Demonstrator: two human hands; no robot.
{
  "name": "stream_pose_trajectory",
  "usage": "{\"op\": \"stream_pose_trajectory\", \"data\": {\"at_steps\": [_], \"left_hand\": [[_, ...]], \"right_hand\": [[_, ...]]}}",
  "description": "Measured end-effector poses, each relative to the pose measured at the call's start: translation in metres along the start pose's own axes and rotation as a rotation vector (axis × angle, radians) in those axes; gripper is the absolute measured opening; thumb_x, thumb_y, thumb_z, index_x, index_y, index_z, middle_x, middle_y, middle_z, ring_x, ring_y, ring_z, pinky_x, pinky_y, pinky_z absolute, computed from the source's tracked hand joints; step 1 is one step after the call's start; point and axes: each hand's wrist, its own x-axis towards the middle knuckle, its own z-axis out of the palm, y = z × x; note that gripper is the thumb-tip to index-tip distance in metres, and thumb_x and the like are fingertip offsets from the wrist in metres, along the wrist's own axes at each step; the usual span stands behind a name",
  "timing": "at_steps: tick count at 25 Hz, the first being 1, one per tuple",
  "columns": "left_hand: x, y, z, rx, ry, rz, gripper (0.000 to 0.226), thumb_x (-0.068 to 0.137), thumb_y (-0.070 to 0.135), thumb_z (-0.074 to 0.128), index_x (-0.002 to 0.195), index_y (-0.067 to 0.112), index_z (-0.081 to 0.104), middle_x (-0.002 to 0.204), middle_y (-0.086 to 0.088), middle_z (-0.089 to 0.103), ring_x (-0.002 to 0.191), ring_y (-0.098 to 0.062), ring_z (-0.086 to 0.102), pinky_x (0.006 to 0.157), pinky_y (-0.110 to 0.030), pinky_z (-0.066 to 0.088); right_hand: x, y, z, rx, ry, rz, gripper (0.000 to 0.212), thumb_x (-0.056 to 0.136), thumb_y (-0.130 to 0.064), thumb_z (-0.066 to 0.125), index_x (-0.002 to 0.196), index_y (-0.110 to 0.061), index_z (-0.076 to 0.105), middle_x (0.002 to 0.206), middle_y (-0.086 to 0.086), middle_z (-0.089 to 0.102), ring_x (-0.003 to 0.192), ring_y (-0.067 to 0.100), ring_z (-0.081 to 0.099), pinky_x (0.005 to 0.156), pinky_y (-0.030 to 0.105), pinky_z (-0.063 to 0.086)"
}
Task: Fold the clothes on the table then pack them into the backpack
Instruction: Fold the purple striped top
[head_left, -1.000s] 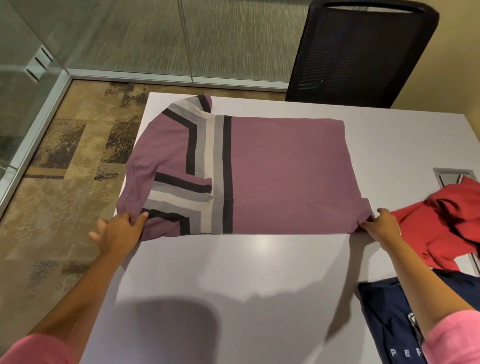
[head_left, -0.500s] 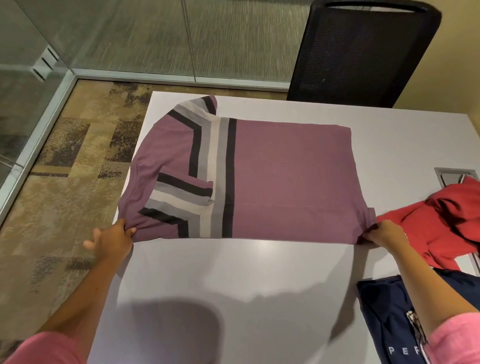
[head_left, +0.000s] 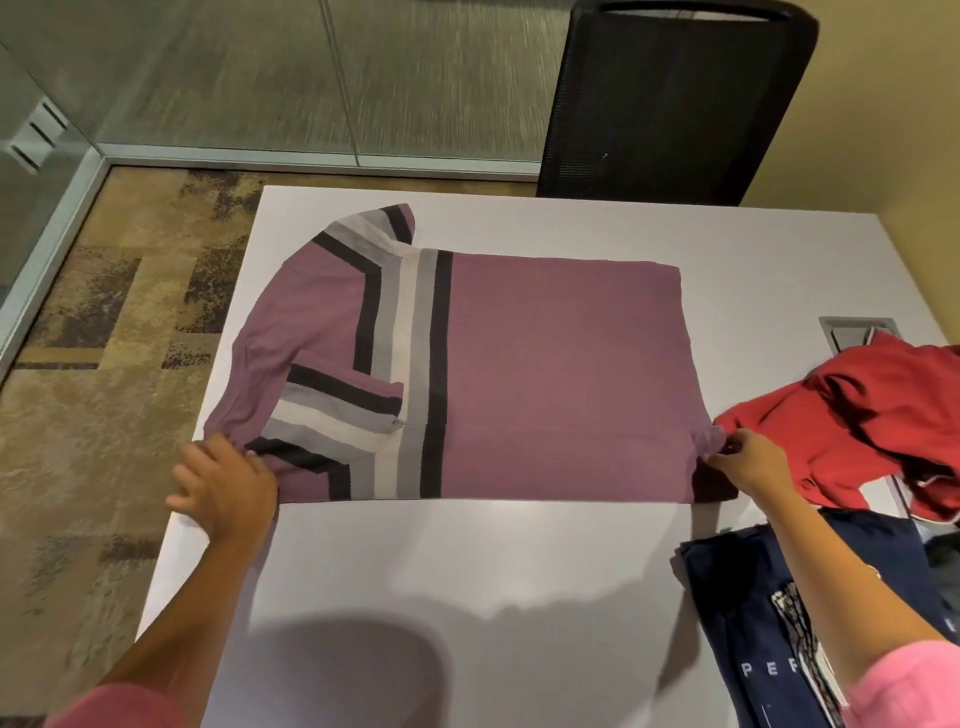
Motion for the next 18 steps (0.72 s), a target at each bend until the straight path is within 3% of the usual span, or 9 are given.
{"op": "stream_pose_trajectory", "data": {"at_steps": [2,5,7,9,12,15,18], "left_hand": [[-0.006,0.039,0.001,-0.011,-0.037,0.158,0.024,0.085,0.008,0.061,0.105,-0.004,0.053,0.103,-0.027,0.052,0.092,-0.047,0.049,0.076,-0.053,0.039],[-0.02,0.097,0.013,-0.076,-0.139,0.546,0.023,0.084,0.011,0.067,0.104,0.002,0.062,0.102,-0.022,0.059,0.089,-0.04,0.055,0.074,-0.048,0.045],[-0.028,0.129,0.024,-0.058,-0.229,0.772,0.023,0.084,0.019,0.071,0.103,0.008,0.068,0.103,-0.014,0.063,0.091,-0.036,0.056,0.071,-0.043,0.043],[-0.033,0.153,0.03,-0.002,-0.341,0.933,0.029,0.084,0.031,0.071,0.109,0.016,0.069,0.109,-0.007,0.063,0.101,-0.032,0.054,0.075,-0.04,0.036],[-0.032,0.17,0.035,0.082,-0.573,0.986,0.038,0.09,0.047,0.058,0.121,0.026,0.059,0.117,0.003,0.057,0.116,-0.023,0.043,0.087,-0.039,0.024],[-0.019,0.173,0.032,0.158,-0.719,0.954,0.036,0.087,0.059,0.054,0.103,0.027,0.06,0.098,0.006,0.056,0.106,-0.016,0.04,0.093,-0.041,0.02],[-0.004,0.168,0.025,0.215,-0.784,0.967,0.041,0.087,0.061,0.053,0.085,0.021,0.065,0.085,0.006,0.058,0.091,-0.013,0.047,0.086,-0.037,0.021]], "right_hand": [[-0.002,-0.002,-0.002,0.157,0.072,-0.006,0.033,0.083,-0.021,0.074,0.105,0.002,0.064,0.101,0.017,0.065,0.092,0.032,0.059,0.073,0.031,0.037],[0.003,0.001,-0.001,0.414,0.061,0.053,0.03,0.081,-0.021,0.075,0.104,-0.004,0.067,0.099,0.012,0.065,0.092,0.027,0.059,0.079,0.038,0.047],[0.008,0.006,-0.002,0.521,-0.005,0.065,0.021,0.08,-0.017,0.076,0.096,-0.006,0.068,0.094,0.01,0.066,0.093,0.028,0.062,0.084,0.042,0.05],[0.009,0.01,-0.004,0.56,-0.047,0.044,0.01,0.08,-0.013,0.075,0.086,-0.008,0.069,0.083,0.007,0.066,0.085,0.025,0.062,0.076,0.038,0.049],[0.011,0.012,-0.009,0.573,-0.031,-0.023,0.006,0.081,-0.008,0.073,0.08,-0.009,0.067,0.075,0.002,0.064,0.071,0.016,0.056,0.067,0.028,0.045],[0.015,0.019,-0.009,0.673,-0.057,-0.023,0.016,0.082,0.0,0.067,0.075,-0.015,0.064,0.074,0.002,0.063,0.073,0.018,0.055,0.069,0.031,0.045],[0.02,0.02,-0.01,0.662,-0.028,0.0,0.02,0.08,0.003,0.06,0.07,-0.014,0.061,0.068,0.003,0.06,0.07,0.018,0.051,0.059,0.026,0.039]]}}
